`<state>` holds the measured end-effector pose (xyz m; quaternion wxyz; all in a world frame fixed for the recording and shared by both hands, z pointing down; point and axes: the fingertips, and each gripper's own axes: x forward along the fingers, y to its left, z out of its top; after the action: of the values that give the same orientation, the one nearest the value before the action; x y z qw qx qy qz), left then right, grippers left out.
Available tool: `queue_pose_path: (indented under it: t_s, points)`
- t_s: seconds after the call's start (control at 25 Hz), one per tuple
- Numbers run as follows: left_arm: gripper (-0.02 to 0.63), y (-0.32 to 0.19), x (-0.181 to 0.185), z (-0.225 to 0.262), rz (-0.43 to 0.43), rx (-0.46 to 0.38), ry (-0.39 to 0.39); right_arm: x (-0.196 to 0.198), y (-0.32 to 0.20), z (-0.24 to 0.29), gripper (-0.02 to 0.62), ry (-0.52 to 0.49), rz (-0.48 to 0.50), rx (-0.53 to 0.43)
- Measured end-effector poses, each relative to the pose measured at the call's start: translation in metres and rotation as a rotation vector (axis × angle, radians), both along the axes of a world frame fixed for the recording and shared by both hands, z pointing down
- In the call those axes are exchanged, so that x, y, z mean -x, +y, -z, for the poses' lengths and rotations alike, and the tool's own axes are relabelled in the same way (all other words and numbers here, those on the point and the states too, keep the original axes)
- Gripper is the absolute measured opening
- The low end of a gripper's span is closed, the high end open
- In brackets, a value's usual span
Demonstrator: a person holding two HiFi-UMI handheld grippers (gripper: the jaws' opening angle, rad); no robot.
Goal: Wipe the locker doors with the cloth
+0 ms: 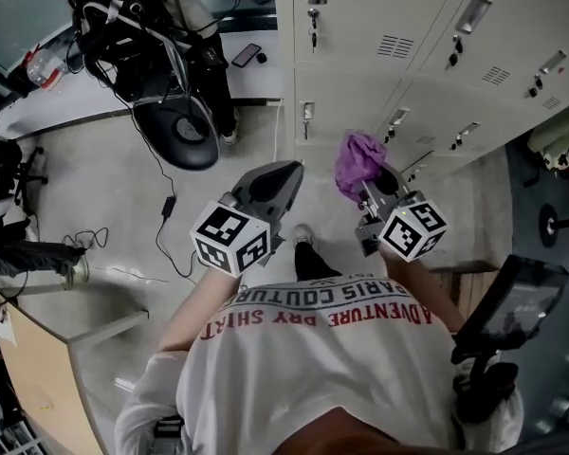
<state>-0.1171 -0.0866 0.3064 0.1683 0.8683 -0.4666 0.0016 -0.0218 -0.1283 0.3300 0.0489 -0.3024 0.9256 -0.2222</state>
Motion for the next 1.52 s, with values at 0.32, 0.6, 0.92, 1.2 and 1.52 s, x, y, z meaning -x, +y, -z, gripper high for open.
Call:
queue_pose_path:
  t_s: [0.32, 0.6, 0.92, 1.2, 1.52]
  points:
    - [0.003, -0.044, 0.037, -0.017, 0.055, 0.025, 0.011, 0.035, -0.073, -0.015, 0.074, -0.003, -0.036, -0.034]
    - [0.002, -0.067, 0.055, -0.036, 0.067, 0.062, 0.025, 0.091, -0.113, -0.031, 0.074, 0.069, 0.009, -0.163]
    - [0.002, -0.084, 0.070, -0.053, 0.082, 0.100, 0.002, 0.134, -0.163, -0.065, 0.074, 0.135, -0.009, -0.191]
    - [0.003, -0.087, 0.074, -0.072, 0.106, 0.149, -0.001, 0.148, -0.195, -0.091, 0.074, 0.179, -0.048, -0.150]
    - [0.002, -0.087, 0.075, -0.092, 0.113, 0.188, 0.003, 0.150, -0.207, -0.101, 0.074, 0.179, -0.061, -0.158]
